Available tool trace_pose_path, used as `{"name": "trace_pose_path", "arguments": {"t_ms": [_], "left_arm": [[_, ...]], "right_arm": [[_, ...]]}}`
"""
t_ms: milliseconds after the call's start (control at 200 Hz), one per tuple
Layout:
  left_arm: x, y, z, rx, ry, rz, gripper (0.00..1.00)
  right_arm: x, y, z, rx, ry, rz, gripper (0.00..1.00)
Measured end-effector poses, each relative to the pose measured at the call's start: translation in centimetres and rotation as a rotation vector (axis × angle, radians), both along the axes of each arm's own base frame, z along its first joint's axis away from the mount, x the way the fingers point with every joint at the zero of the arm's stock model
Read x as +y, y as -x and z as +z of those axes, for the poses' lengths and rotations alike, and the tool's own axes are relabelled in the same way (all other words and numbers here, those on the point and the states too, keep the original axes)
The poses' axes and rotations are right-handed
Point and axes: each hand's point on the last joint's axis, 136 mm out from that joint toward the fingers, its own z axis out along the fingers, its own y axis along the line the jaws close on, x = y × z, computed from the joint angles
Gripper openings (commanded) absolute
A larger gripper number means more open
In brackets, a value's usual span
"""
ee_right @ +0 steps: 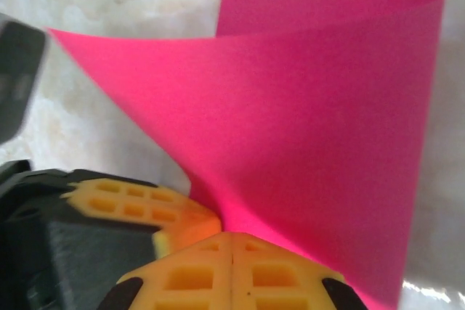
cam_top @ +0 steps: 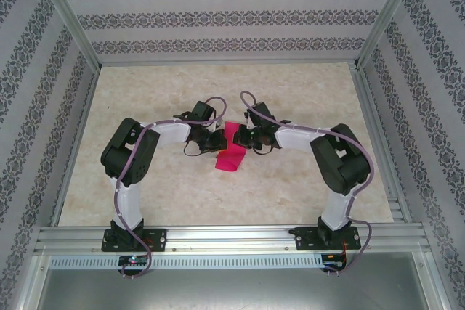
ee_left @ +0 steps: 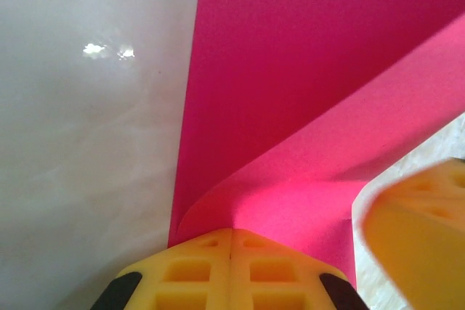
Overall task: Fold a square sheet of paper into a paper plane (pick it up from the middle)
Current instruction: Fold the square sheet of paper in half at the center of the table.
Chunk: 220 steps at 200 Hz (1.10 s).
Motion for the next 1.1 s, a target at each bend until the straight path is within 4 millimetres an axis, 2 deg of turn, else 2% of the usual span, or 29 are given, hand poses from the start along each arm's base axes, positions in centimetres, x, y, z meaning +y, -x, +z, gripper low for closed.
{"name": "trace_pose_path", "arguments": {"t_ms": [150, 440, 545, 639, 754, 834, 944, 1014, 1099], "left_arm": [[0.0, 0.0, 0.0, 0.0, 0.0, 0.0, 0.0], [0.0, 0.2, -0.1, 0.002, -0.001, -0.003, 0.0], [-0.1, 0.1, -0.1, -0.001, 0.0, -0.005, 0.0], [-0.1, 0.1, -0.1, -0.001, -0.001, -0.005, 0.0], [-0.1, 0.1, -0.1, -0.001, 0.0, -0.005, 0.0], [-0.1, 0.1, -0.1, -0.001, 0.0, -0.005, 0.0], [-0.2, 0.1, -0.1, -0.002, 0.0, -0.005, 0.0], [-0.2, 0.1, -0.1, -0.002, 0.0, -0.005, 0.0], [-0.2, 0.1, -0.1, -0.002, 0.0, -0.005, 0.0]], "right_arm": [[-0.5, 0.1, -2.0, 0.04, 0.02, -0.008, 0.01], [-2.0, -0.5, -2.3, 0.037, -0.074, -0.024, 0.01], [-3.8, -1.4, -2.2, 0.037, -0.089, -0.066, 0.01], [-6.2, -2.5, -1.9, 0.025, -0.058, -0.134, 0.01], [-7.8, -3.4, -0.3, -0.018, -0.035, -0.188, 0.02], [-7.0, -3.3, 1.5, -0.06, -0.047, -0.17, 0.02], [-4.4, -2.8, 3.3, -0.099, -0.073, -0.109, 0.02], [-2.9, -2.6, 3.5, -0.101, -0.083, -0.077, 0.02], [-1.6, -2.7, 2.5, -0.082, -0.083, -0.051, 0.02]]}}
